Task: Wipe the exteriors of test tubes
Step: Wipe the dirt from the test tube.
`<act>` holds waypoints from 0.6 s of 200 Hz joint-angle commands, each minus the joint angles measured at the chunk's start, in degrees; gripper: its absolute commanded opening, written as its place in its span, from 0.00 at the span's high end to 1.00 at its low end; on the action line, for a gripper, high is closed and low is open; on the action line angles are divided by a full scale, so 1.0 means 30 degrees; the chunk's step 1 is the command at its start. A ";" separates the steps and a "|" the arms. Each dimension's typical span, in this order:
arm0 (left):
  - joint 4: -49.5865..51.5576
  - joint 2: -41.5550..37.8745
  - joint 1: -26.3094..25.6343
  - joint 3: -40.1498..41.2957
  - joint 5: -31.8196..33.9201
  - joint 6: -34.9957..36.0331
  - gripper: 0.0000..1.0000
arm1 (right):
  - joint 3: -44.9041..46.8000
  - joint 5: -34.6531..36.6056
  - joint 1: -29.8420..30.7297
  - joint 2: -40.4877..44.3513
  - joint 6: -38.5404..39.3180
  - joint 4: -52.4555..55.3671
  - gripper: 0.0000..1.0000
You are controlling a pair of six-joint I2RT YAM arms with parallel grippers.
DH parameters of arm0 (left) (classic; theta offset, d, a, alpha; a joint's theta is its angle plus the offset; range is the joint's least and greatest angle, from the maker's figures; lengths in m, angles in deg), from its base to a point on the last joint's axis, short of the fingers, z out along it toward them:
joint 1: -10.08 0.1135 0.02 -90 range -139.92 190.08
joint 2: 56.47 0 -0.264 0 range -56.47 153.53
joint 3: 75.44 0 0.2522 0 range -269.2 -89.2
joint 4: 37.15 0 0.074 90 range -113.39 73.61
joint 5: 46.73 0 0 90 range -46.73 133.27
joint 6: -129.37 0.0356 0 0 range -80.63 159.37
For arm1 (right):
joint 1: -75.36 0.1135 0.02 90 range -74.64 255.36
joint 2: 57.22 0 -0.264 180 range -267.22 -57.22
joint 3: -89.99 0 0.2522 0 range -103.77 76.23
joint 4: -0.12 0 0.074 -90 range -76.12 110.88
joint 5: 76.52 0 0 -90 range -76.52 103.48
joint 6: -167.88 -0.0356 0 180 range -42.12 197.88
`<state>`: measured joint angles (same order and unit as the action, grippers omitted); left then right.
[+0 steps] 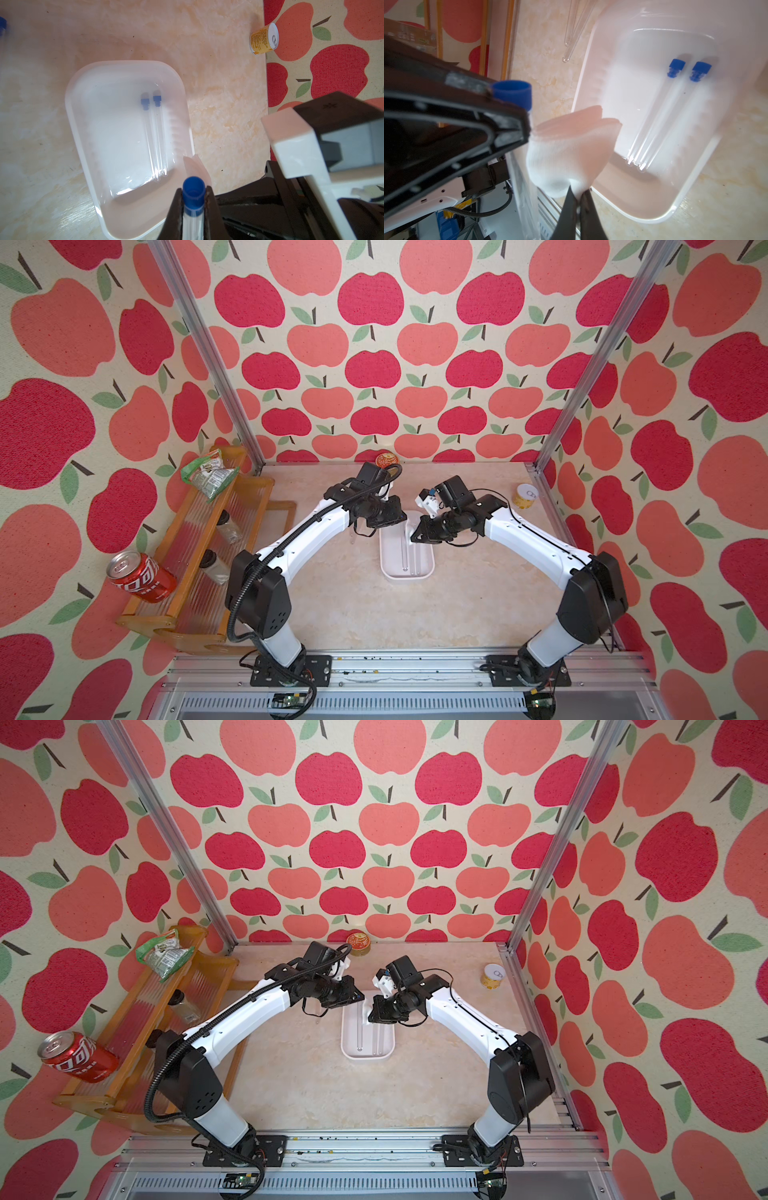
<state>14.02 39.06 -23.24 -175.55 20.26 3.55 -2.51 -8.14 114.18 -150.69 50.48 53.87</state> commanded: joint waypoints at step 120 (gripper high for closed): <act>-0.0483 -0.0288 -0.0192 0.0293 -0.0476 -0.0344 0.88 | 0.1785 -0.3227 -0.0264 0.2515 -0.0736 -0.1933 1.00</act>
<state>13.75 39.06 -23.37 -175.44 19.81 2.77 3.46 -12.63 114.16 -143.43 50.48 50.61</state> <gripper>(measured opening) 0.123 0.067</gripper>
